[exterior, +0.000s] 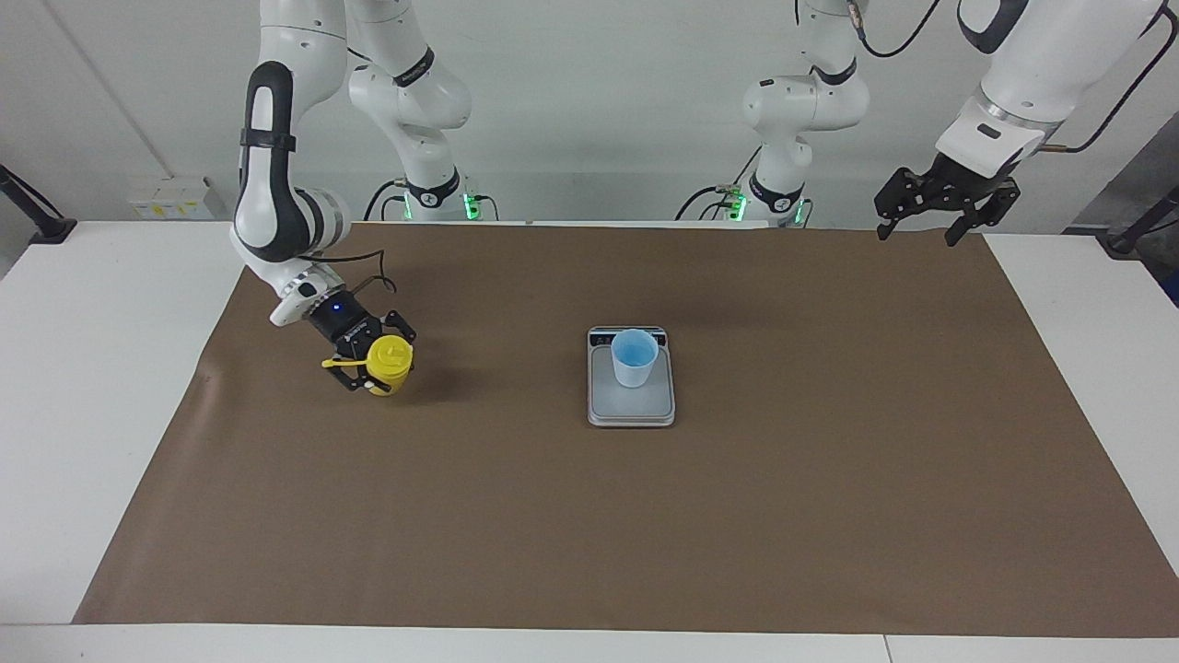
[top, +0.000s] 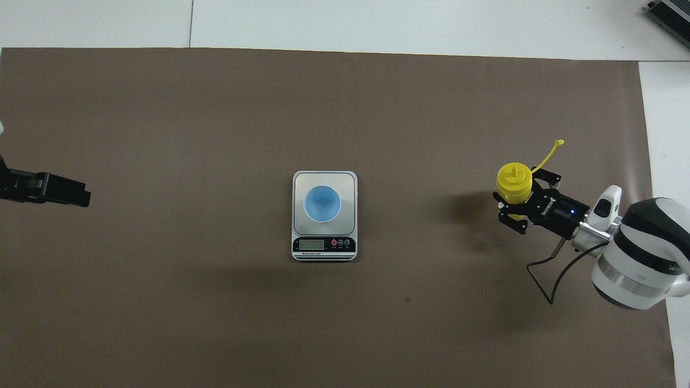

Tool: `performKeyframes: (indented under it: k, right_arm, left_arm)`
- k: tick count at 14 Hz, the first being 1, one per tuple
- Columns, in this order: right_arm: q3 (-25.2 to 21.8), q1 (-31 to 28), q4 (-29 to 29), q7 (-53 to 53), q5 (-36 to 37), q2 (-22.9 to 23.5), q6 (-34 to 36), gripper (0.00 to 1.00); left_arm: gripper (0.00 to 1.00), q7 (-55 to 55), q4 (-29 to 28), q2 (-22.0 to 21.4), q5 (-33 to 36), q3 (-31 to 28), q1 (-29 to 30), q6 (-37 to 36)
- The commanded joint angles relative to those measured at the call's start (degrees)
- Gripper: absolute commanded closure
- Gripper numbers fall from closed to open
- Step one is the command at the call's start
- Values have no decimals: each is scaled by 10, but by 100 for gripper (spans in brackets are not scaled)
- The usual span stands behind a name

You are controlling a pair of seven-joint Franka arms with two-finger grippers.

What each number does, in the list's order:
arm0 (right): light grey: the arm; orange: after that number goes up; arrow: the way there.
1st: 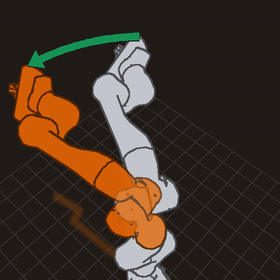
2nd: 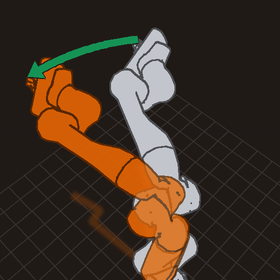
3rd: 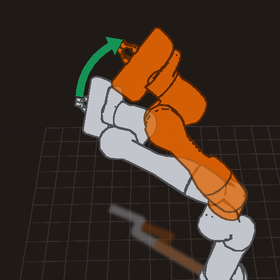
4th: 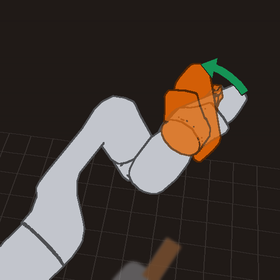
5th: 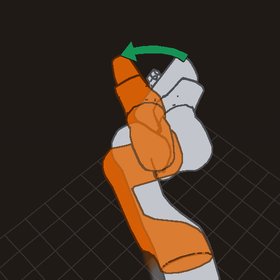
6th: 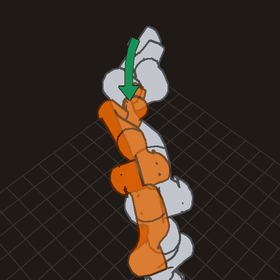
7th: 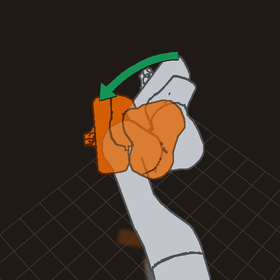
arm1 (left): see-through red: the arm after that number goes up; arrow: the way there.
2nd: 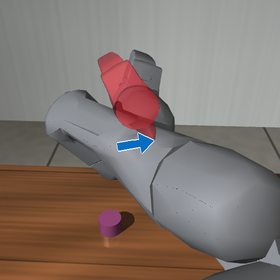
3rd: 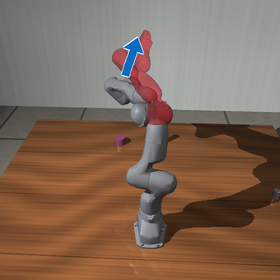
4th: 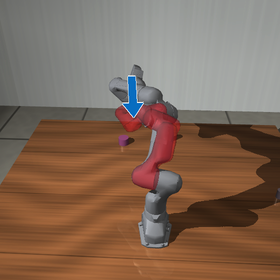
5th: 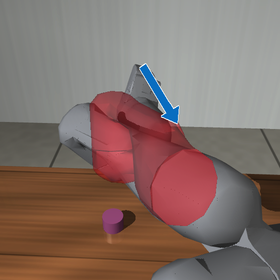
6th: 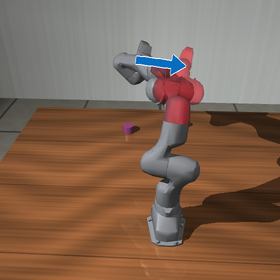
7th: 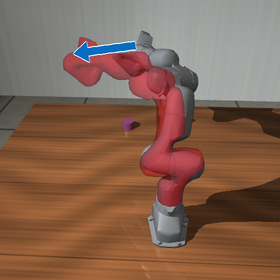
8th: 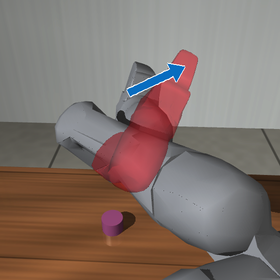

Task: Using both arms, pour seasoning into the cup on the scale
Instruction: 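Grasp the yellow bottle with the right gripper and stand it upright, then lift the yellow bottle with the right gripper toward the scale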

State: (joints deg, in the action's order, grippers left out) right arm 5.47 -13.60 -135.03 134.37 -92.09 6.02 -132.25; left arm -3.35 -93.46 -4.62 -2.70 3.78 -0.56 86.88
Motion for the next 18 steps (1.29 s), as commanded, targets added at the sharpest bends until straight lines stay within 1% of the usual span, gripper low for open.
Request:
performKeyframes:
  k: [1,3,5,7,9,10,15,18]
  right_arm:
    - [2,30,33,-31,-10,1,-41,100]
    - [2,64,50,-67,-6,0,-75,100]
    - [2,92,71,-102,16,0,-110,100]
    - [2,115,92,-158,65,0,-138,100]
    - [2,133,109,-210,111,3,-152,100]
    - [2,139,114,-227,121,5,-161,100]
    - [2,189,129,-239,122,15,-222,100]
    - [2,220,137,-240,122,23,-274,100]
  left_arm:
    - [0,-2,-22,-20,-2,-4,-7,-5]
    - [0,1,-22,-19,-3,-4,-3,-4]
    - [0,3,-22,-19,-3,-4,-1,0]
    - [0,3,-22,-19,-3,-5,2,2]
    - [0,2,-22,-19,-3,-6,2,0]
    - [0,2,-22,-19,-3,-6,2,-1]
    - [0,2,-22,-19,-3,-6,2,-1]
    - [0,2,-22,-19,-3,-6,2,-1]
